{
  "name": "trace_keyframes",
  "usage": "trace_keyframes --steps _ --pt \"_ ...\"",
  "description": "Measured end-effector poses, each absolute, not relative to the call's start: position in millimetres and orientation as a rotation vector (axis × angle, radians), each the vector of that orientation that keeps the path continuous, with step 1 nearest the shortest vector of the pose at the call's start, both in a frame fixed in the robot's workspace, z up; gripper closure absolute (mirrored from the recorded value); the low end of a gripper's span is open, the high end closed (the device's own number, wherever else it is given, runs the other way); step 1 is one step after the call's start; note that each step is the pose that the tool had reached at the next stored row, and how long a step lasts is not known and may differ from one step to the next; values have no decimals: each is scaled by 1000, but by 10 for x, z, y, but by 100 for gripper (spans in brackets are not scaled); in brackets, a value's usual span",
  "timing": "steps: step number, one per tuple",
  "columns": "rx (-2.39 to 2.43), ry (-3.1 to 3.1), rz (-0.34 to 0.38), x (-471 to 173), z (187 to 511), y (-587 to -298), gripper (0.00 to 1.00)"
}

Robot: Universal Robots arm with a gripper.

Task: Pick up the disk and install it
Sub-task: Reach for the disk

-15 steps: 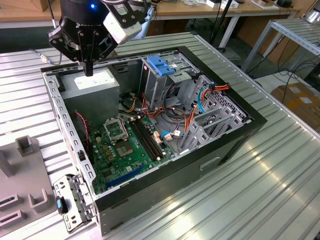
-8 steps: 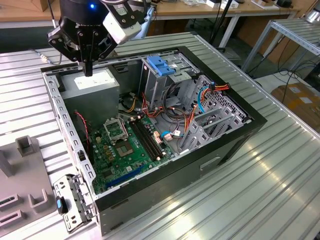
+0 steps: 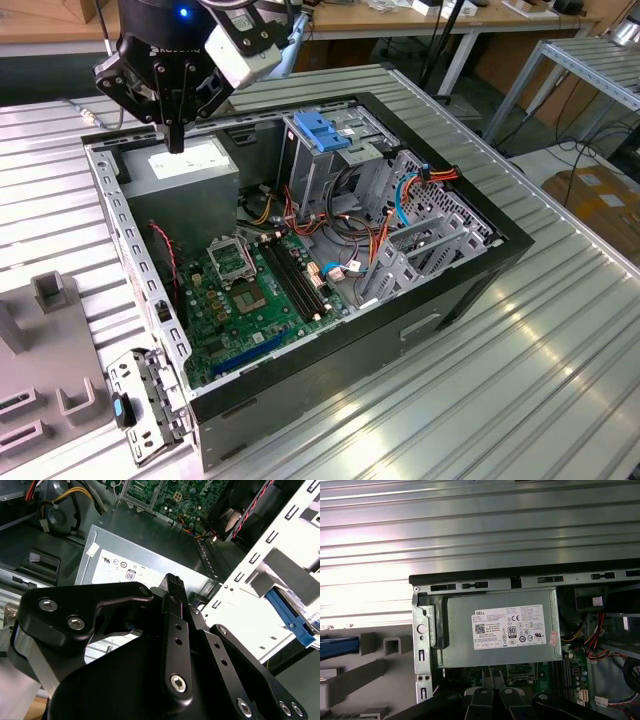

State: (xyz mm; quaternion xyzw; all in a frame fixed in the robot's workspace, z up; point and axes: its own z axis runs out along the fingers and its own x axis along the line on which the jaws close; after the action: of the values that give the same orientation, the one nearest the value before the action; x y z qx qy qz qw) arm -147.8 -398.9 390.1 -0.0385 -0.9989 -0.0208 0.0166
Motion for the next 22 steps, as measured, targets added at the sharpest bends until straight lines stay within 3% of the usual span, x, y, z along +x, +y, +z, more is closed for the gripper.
trace_keyframes --steps 22 --pt "-120 -3105 -65 -1834 3901 -3989 89"
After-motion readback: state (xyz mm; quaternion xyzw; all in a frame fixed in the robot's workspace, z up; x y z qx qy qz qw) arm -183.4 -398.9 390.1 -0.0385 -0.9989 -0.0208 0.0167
